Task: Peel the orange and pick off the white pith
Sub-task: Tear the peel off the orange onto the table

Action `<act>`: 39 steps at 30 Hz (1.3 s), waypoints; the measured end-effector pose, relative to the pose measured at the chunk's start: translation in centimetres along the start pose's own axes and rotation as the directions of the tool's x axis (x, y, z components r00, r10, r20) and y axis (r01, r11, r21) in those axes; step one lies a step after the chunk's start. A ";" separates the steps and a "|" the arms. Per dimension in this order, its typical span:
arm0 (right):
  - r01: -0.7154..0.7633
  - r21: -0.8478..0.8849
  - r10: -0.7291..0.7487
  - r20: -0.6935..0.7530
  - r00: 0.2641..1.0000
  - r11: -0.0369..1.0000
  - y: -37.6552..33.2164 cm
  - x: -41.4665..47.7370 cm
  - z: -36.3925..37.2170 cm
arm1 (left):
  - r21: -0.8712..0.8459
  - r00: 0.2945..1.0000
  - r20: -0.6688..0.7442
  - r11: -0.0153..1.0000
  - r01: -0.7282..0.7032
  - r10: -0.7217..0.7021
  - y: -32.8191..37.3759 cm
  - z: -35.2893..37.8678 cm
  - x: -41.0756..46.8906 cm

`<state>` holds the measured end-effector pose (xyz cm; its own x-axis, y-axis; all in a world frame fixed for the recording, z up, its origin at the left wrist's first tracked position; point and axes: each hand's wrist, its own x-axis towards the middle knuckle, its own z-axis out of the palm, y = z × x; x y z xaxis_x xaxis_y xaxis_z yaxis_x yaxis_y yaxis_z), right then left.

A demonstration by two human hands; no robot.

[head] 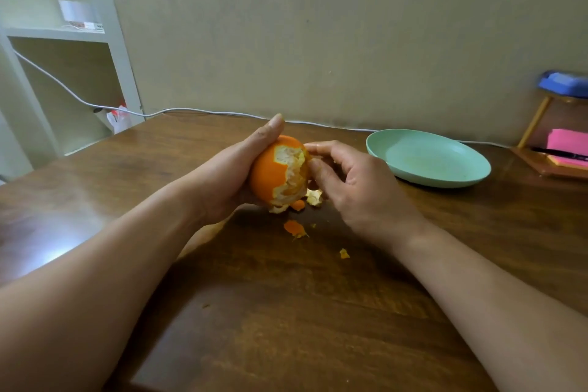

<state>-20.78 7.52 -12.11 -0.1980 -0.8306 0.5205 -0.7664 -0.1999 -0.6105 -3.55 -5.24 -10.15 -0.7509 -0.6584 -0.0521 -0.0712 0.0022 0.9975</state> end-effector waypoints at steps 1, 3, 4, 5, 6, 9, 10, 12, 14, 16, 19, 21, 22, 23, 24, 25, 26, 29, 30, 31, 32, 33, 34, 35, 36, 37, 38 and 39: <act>0.018 -0.036 -0.017 0.013 1.000 0.999 -0.1 0.0 -0.1 | -0.020 1.000 0.016 1.000 0.001 -0.001 0.0 0.0 0.0; 0.054 -0.120 -0.050 0.040 0.998 0.991 -0.2 0.1 -0.1 | -0.049 0.999 0.033 0.999 -0.001 0.002 -0.1 0.2 0.0; 0.065 -0.147 -0.060 0.043 0.997 0.987 -0.2 0.1 -0.1 | -0.059 0.999 0.033 0.998 0.003 -0.001 -0.1 0.3 -0.1; 0.072 -0.156 -0.067 0.041 0.997 0.985 -0.2 0.2 -0.1 | -0.066 0.999 0.033 0.998 0.009 -0.007 -0.2 0.4 -0.1; 0.077 -0.155 -0.072 0.039 0.997 0.985 -0.2 0.3 0.0 | -0.069 0.999 0.035 0.998 0.013 -0.011 -0.2 0.4 -0.1; 0.088 -0.143 -0.082 0.048 0.995 0.986 -0.2 0.5 0.1 | -0.060 0.999 0.037 0.998 0.017 -0.015 -0.1 0.5 -0.3; 0.089 -0.136 -0.083 0.051 0.995 0.987 -0.2 0.5 0.2 | -0.061 0.999 0.037 0.998 0.015 -0.013 -0.1 0.5 -0.4; 0.083 -0.116 -0.078 0.049 0.996 0.990 -0.2 0.6 0.2 | -0.072 0.999 0.040 0.997 0.015 -0.013 -0.1 0.6 -0.4; 0.073 -0.090 -0.069 0.051 0.996 0.993 -0.2 0.6 0.3 | -0.080 0.999 0.043 0.996 0.031 -0.027 -0.1 0.6 -0.4; 0.052 -0.053 -0.049 0.051 0.997 0.997 -0.2 0.6 0.3 | -0.091 0.998 0.055 0.995 0.045 -0.040 -0.2 0.5 -0.4; 0.017 0.011 -0.017 0.060 0.998 1.000 0.0 0.7 0.1 | -0.112 0.996 0.078 0.992 0.061 -0.052 -0.1 0.4 -0.5; -0.002 0.017 0.001 0.081 0.997 1.000 0.3 0.8 -0.1 | -0.121 0.996 0.074 0.991 0.065 -0.057 -0.1 0.4 -0.4; -0.005 0.005 0.005 0.096 0.995 1.000 0.4 0.8 -0.1 | -0.128 0.996 0.069 0.990 0.066 -0.058 -0.1 0.3 -0.4; 0.000 -0.010 0.001 0.110 0.994 1.000 0.5 0.8 -0.1 | -0.138 0.996 0.065 0.988 0.067 -0.058 -0.1 0.3 -0.3; 0.010 -0.024 -0.007 0.118 0.993 1.000 0.5 0.8 0.0 | -0.146 0.996 0.060 0.987 0.067 -0.059 0.0 0.3 -0.3; 0.017 -0.034 -0.013 0.119 0.993 0.999 0.5 0.8 0.0 | -0.151 0.997 0.057 0.986 0.068 -0.060 0.0 0.4 -0.3; 0.022 -0.043 -0.017 0.115 0.993 0.999 0.5 0.8 0.1 | -0.155 0.997 0.055 0.985 0.069 -0.061 0.0 0.6 -0.3; 0.054 -0.080 -0.046 0.092 0.995 0.995 0.4 1.0 0.2 | -0.187 0.997 0.052 0.980 0.069 -0.060 0.0 0.8 -0.4; 0.065 -0.099 -0.057 0.085 0.995 0.993 0.4 1.1 0.2 | -0.196 0.997 0.056 0.978 0.067 -0.057 0.0 0.9 -0.4; 0.073 -0.111 -0.064 0.080 0.995 0.991 0.4 1.1 0.2 | -0.201 0.997 0.060 0.977 0.066 -0.055 -0.1 1.0 -0.4; 0.075 -0.118 -0.066 0.078 0.995 0.990 0.4 1.1 0.3 | -0.204 0.996 0.067 0.977 0.066 -0.053 -0.1 1.0 -0.4; 0.075 -0.118 -0.066 0.078 0.995 0.990 0.3 1.1 0.3 | -0.204 0.996 0.076 0.977 0.065 -0.050 -0.1 1.1 -0.4; 0.074 -0.115 -0.066 0.077 0.995 0.991 0.3 1.1 0.3 | -0.204 0.995 0.083 0.977 0.064 -0.048 -0.1 1.1 -0.5; 0.074 -0.108 -0.066 0.077 0.995 0.991 0.3 1.0 0.3 | -0.206 0.995 0.088 0.976 0.064 -0.047 -0.1 1.2 -0.5; 0.076 -0.102 -0.068 0.075 0.995 0.992 0.3 1.0 0.3 | -0.210 0.994 0.094 0.976 0.066 -0.047 -0.1 1.2 -0.5; 0.076 -0.094 -0.070 0.072 0.995 0.993 0.4 1.0 0.3 | -0.213 0.994 0.101 0.975 0.069 -0.048 0.0 1.2 -0.6; 0.072 -0.084 -0.067 0.069 0.995 0.994 0.4 1.0 0.3 | -0.215 0.993 0.109 0.974 0.073 -0.051 0.0 1.1 -0.6; 0.066 -0.070 -0.061 0.067 0.996 0.995 0.4 1.0 0.3 | -0.219 0.992 0.117 0.973 0.079 -0.054 0.0 1.1 -0.7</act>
<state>-21.11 6.43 -11.99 -0.1097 -0.8496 0.5158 -0.8184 -0.2172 -0.5319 -3.76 -3.98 -10.21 -0.8178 -0.5646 -0.1115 0.0149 -0.2144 0.9766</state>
